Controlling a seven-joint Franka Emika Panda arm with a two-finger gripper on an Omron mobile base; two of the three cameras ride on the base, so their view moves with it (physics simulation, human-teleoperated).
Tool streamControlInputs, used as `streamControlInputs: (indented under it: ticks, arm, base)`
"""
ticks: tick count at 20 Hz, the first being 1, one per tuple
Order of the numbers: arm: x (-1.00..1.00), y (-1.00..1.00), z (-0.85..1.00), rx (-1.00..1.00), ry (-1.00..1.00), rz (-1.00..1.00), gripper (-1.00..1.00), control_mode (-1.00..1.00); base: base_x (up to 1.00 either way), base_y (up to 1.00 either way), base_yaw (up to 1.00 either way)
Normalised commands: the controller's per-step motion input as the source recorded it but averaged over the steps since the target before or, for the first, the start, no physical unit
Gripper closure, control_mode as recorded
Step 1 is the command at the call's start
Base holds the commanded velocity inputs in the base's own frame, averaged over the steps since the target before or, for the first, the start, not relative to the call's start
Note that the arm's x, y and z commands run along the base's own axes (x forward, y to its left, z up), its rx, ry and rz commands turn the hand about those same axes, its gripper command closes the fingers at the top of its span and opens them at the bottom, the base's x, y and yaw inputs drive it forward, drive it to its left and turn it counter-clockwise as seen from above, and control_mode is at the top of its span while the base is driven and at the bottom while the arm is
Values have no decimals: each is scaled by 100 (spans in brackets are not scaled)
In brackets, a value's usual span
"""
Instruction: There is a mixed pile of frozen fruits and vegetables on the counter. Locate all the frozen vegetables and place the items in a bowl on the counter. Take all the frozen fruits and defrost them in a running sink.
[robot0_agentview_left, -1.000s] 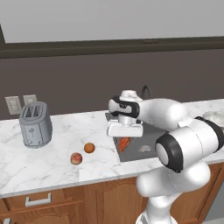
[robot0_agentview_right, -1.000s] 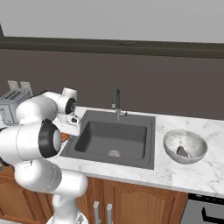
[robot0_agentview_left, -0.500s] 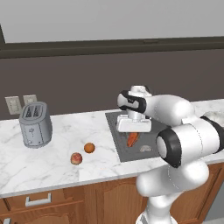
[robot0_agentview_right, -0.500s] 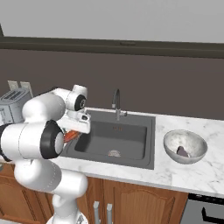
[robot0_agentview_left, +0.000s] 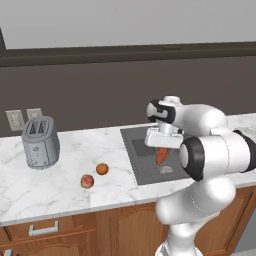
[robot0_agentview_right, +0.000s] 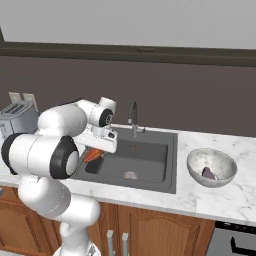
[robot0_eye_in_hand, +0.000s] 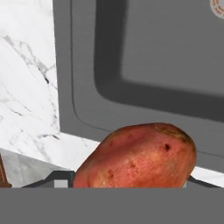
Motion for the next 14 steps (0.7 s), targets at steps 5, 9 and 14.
streamControlInputs:
  ticks: [5,9,14]
  arm:
    - [24,-49,0,3,0,0,100,-100]
    - [19,-50,0,1,0,0,100,-100]
    - [12,-53,0,2,0,0,100,-100]
  base:
    - [0,0,0]
    - [0,0,0]
    - [0,0,0]
